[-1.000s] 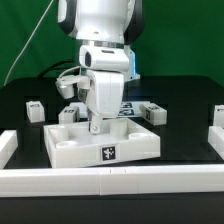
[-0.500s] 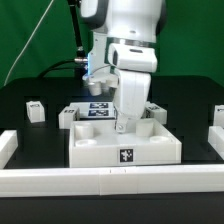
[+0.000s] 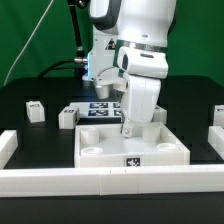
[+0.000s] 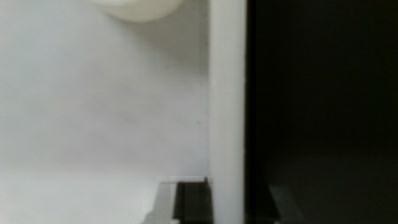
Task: Assemble one leg
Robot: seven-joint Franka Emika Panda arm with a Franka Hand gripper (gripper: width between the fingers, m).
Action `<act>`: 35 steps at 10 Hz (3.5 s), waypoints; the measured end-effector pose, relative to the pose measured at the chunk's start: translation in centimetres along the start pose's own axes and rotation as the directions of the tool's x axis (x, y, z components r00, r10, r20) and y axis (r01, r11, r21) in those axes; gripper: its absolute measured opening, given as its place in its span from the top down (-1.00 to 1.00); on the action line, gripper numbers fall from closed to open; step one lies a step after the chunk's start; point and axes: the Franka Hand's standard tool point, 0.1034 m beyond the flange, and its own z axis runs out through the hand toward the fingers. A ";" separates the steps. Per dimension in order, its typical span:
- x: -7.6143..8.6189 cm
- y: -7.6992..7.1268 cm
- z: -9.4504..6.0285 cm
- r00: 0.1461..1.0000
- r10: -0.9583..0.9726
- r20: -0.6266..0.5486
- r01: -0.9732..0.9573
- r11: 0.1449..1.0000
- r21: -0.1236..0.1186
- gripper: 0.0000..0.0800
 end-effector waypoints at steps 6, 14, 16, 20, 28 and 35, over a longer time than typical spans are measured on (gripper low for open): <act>5.0 1.0 -0.9 0.988 0.107 0.114 -0.116 0.991 0.072 0.85; 6.7 1.6 -1.1 0.992 0.049 0.114 -0.063 0.991 0.120 0.85; 7.6 1.7 -1.3 0.991 0.047 0.127 -0.064 0.988 0.137 0.85; 7.9 1.7 -1.4 0.990 0.057 0.133 -0.076 0.987 0.142 0.82; 7.9 1.7 -1.4 0.990 0.057 0.133 -0.076 0.987 0.142 -0.62; 10.7 1.8 -6.1 0.961 0.230 0.156 -0.244 0.967 0.073 -0.62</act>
Offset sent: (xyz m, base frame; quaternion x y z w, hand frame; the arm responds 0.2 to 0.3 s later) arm 0.0075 0.0417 -0.0049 0.0349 -0.1146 0.0721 0.9902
